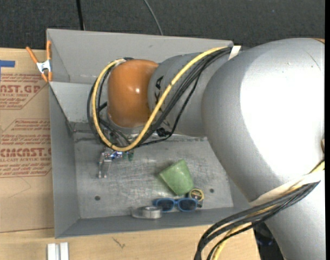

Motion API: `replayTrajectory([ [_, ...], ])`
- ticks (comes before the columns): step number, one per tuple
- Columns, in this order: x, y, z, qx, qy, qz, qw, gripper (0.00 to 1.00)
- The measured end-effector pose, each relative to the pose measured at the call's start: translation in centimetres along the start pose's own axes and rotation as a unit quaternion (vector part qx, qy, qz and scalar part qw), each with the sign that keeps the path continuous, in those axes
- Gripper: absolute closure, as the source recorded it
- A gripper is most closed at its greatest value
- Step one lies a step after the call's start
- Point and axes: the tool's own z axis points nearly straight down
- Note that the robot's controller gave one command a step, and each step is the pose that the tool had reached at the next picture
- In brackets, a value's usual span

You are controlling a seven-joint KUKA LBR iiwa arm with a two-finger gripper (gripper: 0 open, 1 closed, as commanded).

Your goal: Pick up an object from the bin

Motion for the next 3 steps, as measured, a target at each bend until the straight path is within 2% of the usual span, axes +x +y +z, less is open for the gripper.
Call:
replayTrajectory([
  [1,0.6,-5.5,0.3,0.007,0.0174,0.011,0.9998,0.00],
  [2,1.4,0.4,0.1,0.004,0.0158,-0.108,0.9940,0.00],
  [3,1.4,0.2,0.1,0.004,0.0162,-0.106,0.9942,1.00],
])
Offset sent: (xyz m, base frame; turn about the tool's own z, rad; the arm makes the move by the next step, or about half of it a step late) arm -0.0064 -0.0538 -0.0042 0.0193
